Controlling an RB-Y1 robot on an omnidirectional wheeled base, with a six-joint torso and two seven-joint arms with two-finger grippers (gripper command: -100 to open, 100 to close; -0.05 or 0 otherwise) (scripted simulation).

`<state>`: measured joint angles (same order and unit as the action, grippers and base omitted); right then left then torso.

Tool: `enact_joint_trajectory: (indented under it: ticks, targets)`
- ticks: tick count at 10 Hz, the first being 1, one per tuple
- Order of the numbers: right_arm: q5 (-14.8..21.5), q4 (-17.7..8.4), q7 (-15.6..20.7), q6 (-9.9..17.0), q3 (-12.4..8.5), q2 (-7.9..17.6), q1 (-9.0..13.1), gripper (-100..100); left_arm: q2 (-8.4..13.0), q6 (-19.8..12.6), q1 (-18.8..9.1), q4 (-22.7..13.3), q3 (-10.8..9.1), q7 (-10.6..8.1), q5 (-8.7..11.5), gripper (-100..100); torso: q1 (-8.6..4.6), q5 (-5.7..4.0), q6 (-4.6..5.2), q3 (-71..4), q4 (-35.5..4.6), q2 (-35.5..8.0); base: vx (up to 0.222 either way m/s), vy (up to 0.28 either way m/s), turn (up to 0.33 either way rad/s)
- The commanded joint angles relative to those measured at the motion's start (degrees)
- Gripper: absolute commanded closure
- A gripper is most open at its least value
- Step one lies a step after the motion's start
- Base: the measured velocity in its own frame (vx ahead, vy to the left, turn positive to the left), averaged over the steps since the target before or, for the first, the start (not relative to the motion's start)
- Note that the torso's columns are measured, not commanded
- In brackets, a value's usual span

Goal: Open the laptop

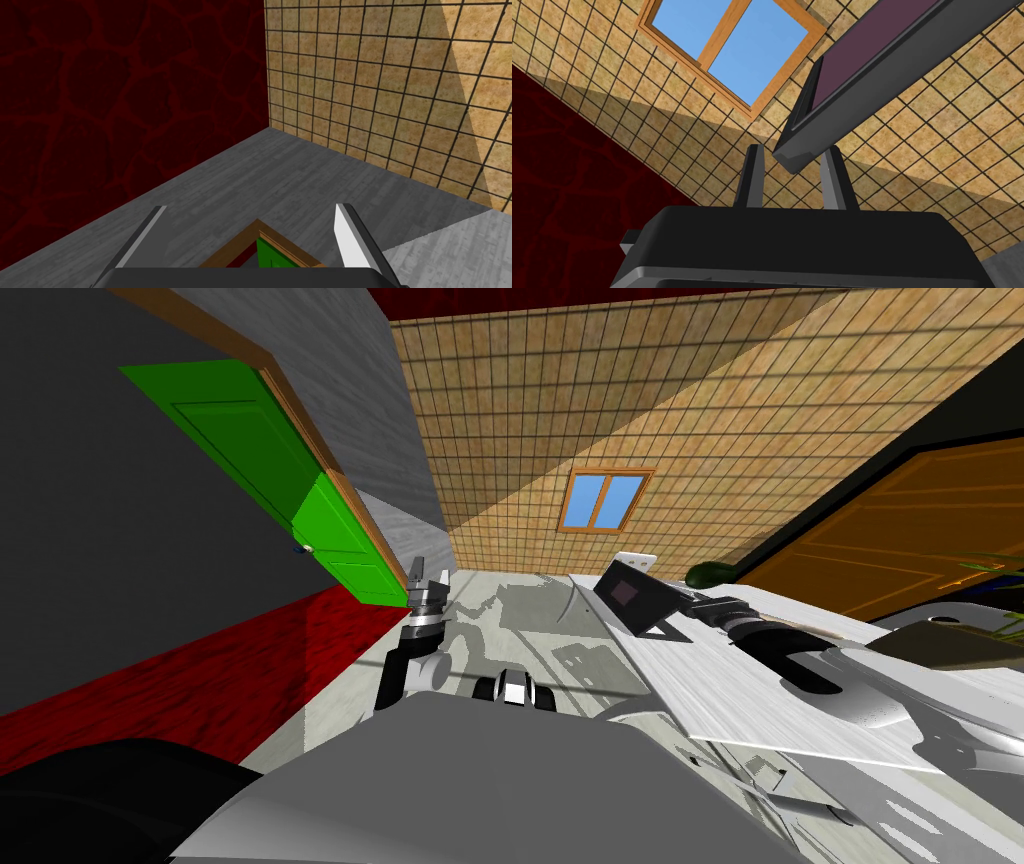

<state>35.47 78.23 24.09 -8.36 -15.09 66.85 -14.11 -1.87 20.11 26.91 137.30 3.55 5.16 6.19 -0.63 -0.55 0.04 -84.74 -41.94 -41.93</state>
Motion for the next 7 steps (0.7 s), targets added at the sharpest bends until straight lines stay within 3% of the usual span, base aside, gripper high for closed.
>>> enact_joint_trajectory:
  ticks: [1, 2, 4, 5, 7]
  targets:
    - [-3.68, -2.75, -4.64, -1.5, 1.38, 2.34, -0.72, 100, 0.0, 0.0, 0.0, 0.0, 0.0, 0.0, 0.0, 0, -0.02, 0.04, 0.03, -0.01, -0.03, 0.0, -0.023, -0.069, 0.051]
    - [-5.1, -3.71, -6.42, -2.03, 1.81, 3.41, -0.83, 100, 0.0, 0.0, 0.0, 0.0, 0.0, 0.0, 0.0, 0, -0.02, 0.12, 0.05, -0.01, -0.1, -0.02, -0.021, -0.068, 0.047]
    - [-4.85, -3.84, -6.16, -2.32, 1.37, 3.36, -0.32, 100, 0.0, 0.0, 0.01, 0.0, 0.0, 0.0, 0.0, 0, 0.3, 0.2, 0.05, 0.06, -0.1, -0.12, -0.002, -0.038, 0.0]
    - [-6.88, -4.81, -9.19, -3.15, 2.28, 3.62, -0.63, 100, 0.0, 0.0, 0.01, 0.0, 0.0, 0.0, 0.0, 0, 0.57, 0.31, -0.05, 0.09, -0.13, -0.16, -0.007, -0.087, 0.037]
    - [-7.86, -5.28, -10.59, -3.61, 2.83, 3.69, -0.82, 100, 0.0, 0.0, 0.0, 0.0, 0.0, 0.0, 0.0, 0, 0.41, 0.25, -0.14, 0.09, -0.14, -0.18, -0.015, -0.089, 0.045]
